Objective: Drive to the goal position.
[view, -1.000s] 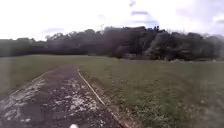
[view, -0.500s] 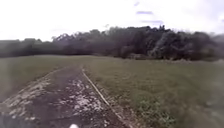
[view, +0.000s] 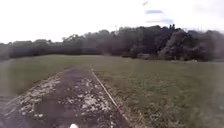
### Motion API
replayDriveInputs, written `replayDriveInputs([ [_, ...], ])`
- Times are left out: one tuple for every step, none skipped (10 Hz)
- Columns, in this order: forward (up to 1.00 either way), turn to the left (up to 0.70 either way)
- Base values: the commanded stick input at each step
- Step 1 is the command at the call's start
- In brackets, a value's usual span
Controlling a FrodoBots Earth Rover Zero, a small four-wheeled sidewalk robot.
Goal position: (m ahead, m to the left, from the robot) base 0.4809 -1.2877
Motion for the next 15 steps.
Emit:
replayDriveInputs([
  [0.0,0.85],
  [0.0,0.85],
  [0.0,0.85],
  [0.0,0.85],
  [0.0,0.85],
  [0.0,0.85],
  [0.0,0.85],
  [0.0,0.43],
  [0.01,0.0],
  [0.04,0.0],
  [0.05,0.0],
  [0.05,0.0],
  [0.06,0.0],
  [0.06,0.0],
  [0.08,0.0],
])
